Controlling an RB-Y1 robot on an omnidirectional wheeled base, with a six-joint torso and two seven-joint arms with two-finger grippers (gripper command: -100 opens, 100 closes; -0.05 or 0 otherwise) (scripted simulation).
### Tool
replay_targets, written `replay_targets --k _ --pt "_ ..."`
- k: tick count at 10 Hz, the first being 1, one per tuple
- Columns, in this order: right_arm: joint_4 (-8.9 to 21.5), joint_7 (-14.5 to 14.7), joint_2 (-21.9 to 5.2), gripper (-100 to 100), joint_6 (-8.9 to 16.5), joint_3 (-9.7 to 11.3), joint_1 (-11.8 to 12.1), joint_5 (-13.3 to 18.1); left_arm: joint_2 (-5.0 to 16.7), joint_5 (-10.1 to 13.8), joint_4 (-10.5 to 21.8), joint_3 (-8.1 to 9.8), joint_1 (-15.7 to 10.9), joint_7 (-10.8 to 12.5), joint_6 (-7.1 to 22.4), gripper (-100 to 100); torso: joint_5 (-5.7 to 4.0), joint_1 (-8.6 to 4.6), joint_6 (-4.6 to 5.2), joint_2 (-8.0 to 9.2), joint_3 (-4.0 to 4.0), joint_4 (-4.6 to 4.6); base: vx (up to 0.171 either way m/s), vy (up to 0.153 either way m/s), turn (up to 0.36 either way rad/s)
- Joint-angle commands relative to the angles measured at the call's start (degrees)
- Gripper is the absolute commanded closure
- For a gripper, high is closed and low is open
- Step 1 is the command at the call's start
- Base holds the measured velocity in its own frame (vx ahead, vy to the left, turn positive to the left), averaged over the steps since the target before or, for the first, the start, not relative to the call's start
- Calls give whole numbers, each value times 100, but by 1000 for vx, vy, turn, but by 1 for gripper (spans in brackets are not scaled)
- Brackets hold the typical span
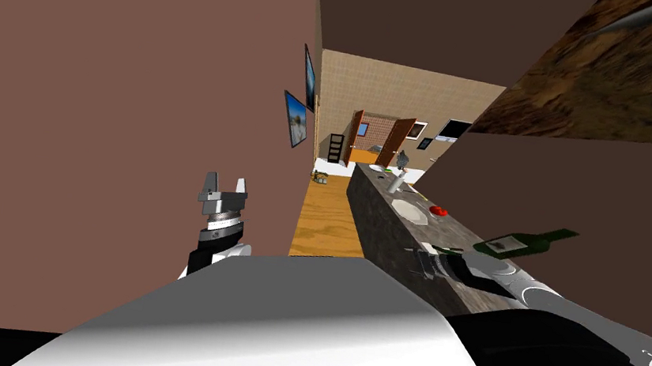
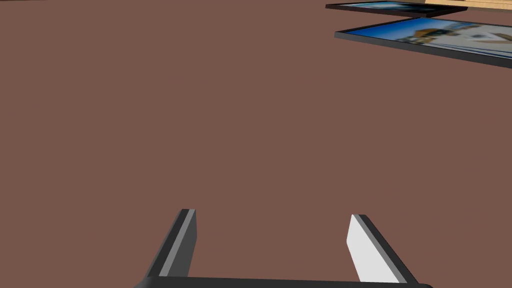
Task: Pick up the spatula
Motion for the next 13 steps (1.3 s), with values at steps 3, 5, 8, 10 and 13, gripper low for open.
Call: replay_targets --k 3,5,8,10,13 --pt "685 287 -232 -100 -121 56 -170 471 1 -1 1 -4 -2 1 1 0 2 4 -10 -2 -1 0 26 -7 141" --pt "830 287 -232 -100 -121 56 -170 477 3 -6 9 -29 -5 7 10 0 7 44 -31 6 7 7 45 -23 40" --pt "1270 481 -380 -100 -69 101 -170 895 4 -6 9 -32 -6 7 10 0 11 53 -37 14 12 9 39 -32 146" --pt "1645 567 -397 -100 -26 133 -152 1094 3 -7 8 -33 -6 8 10 0 10 59 -31 23 17 11 26 -30 56" --pt "1905 645 -377 -100 26 172 -125 1284 4 -7 8 -33 -6 8 10 0 10 52 -36 14 12 9 43 -48 93"
